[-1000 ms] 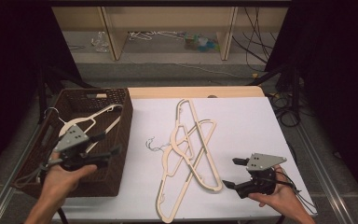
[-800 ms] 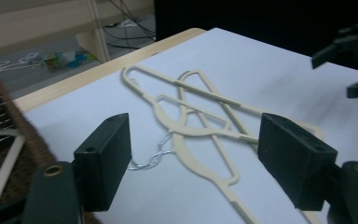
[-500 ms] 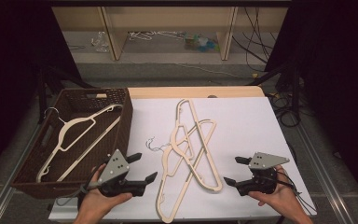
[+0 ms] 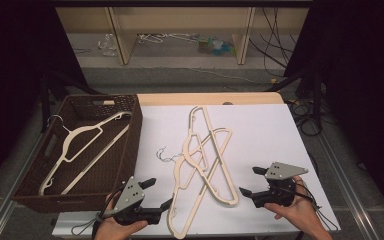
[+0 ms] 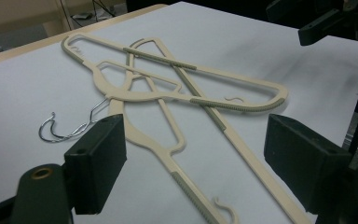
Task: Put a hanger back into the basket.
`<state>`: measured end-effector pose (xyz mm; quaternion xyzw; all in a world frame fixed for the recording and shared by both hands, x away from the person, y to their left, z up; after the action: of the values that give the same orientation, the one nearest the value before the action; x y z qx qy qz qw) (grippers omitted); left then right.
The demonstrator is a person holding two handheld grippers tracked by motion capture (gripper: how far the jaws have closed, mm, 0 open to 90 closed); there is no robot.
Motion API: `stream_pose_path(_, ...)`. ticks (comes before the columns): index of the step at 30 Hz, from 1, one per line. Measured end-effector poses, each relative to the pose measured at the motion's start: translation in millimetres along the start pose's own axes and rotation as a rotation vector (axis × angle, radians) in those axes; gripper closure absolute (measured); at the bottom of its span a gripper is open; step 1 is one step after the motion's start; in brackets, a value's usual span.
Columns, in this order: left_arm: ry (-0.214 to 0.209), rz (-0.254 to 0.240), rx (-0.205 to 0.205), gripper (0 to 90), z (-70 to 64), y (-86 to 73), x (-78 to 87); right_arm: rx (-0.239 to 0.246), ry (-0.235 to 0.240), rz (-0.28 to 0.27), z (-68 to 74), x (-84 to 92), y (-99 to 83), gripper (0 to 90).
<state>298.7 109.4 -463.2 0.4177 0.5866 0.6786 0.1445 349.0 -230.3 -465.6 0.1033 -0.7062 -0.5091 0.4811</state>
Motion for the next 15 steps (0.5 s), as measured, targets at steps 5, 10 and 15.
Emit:
stream_pose_path(5, 0.0, -0.011, -0.003, 19.8, 1.0, -0.6, 1.4, -0.047, -0.051, 0.035, -3.3, -12.4, 2.0, 19.0)
stream_pose_path(10, 0.008, -0.01, -0.01, 19.3, 0.8, -0.1, 2.2, -0.063, -0.06, 0.083, -3.1, -29.3, 5.0, 20.5)
stream_pose_path(15, 0.006, -0.004, -0.016, 19.4, 1.2, -1.4, 1.2, -0.094, -0.06, 0.163, -4.2, -47.8, 8.5, 25.5)
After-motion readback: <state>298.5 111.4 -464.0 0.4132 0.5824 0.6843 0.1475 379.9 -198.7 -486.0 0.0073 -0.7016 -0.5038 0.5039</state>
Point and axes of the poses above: each handheld gripper's, and its own axes: x roughly backward along the jaws, y roughly out of its top, z roughly to its left, the point moved 5 cm from there along -x, roughly forward along the jaws
